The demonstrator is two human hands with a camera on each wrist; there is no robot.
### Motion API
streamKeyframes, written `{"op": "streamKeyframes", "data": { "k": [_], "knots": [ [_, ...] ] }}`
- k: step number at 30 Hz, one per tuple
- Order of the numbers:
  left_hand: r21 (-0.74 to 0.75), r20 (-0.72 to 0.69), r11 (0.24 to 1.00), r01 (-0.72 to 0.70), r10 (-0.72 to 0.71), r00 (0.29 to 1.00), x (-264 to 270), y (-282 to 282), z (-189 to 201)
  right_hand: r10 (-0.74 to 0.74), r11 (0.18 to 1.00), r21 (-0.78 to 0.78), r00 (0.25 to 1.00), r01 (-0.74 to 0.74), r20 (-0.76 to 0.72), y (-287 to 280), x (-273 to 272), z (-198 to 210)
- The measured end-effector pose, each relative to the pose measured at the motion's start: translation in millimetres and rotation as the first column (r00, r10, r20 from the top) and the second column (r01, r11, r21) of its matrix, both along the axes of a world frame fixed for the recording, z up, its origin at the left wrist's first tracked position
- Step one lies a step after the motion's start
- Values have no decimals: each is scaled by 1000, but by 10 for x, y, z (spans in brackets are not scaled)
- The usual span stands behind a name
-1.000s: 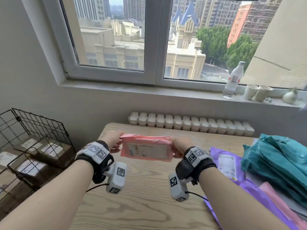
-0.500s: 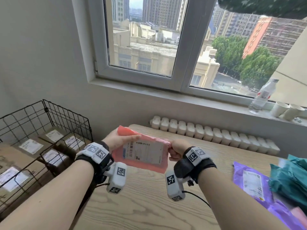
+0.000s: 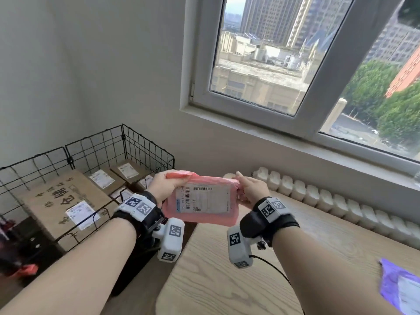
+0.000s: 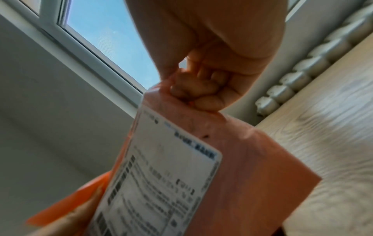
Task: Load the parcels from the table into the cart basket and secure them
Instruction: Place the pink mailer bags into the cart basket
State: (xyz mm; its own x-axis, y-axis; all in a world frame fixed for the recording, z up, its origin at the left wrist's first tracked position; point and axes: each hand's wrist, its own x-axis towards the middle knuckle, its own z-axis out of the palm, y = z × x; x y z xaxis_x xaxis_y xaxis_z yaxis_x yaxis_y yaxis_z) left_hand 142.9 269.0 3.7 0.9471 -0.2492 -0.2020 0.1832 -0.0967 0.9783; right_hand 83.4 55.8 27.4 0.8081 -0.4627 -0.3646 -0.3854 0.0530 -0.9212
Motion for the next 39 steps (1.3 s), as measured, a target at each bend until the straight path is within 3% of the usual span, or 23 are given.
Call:
{"op": "streamKeyframes", "data": {
  "k": [2, 5, 11, 13, 16, 19, 22, 24, 32, 39],
  "knots": [
    [-3, -1, 999, -55, 55, 999, 113, 291, -30, 48, 994, 99, 999, -50, 21, 251, 123, 43],
    [12, 11, 993, -120, 120, 993, 238, 740, -38, 88, 990, 107, 996, -89, 12, 610, 376, -49],
    [85, 71, 959, -271, 265, 962, 386, 1567, -80, 108, 992, -66, 994, -109, -21, 1353, 861, -249],
    [130, 103, 949, -287, 275, 956, 426, 1777, -35, 137, 972, -188, 990, -138, -22, 1588, 1011, -240],
    [228, 187, 928, -293, 253, 949, 532, 2046, 92, 286, 883, -400, 957, -245, 45, 1922, 1152, -78],
    [292, 244, 905, -308, 241, 939, 647, 2217, 211, 471, 801, -466, 876, -375, 105, 2195, 1258, 120],
    [290, 281, 891, -350, 270, 921, 770, 2360, 309, 686, 656, -440, 728, -614, 7, 2484, 1424, 190],
    [277, 297, 886, -371, 288, 910, 888, 2462, 385, 722, 591, -477, 690, -650, -46, 2648, 1589, 177],
    [297, 334, 819, -490, 392, 857, 1784, 2695, 366, 617, 721, -436, 785, -539, 50, 2951, 2556, -155],
    [378, 161, 776, -505, 482, 861, 2943, 2859, 106, 399, 897, -223, 916, -381, 41, 2812, 3662, -470]
  ]
}}
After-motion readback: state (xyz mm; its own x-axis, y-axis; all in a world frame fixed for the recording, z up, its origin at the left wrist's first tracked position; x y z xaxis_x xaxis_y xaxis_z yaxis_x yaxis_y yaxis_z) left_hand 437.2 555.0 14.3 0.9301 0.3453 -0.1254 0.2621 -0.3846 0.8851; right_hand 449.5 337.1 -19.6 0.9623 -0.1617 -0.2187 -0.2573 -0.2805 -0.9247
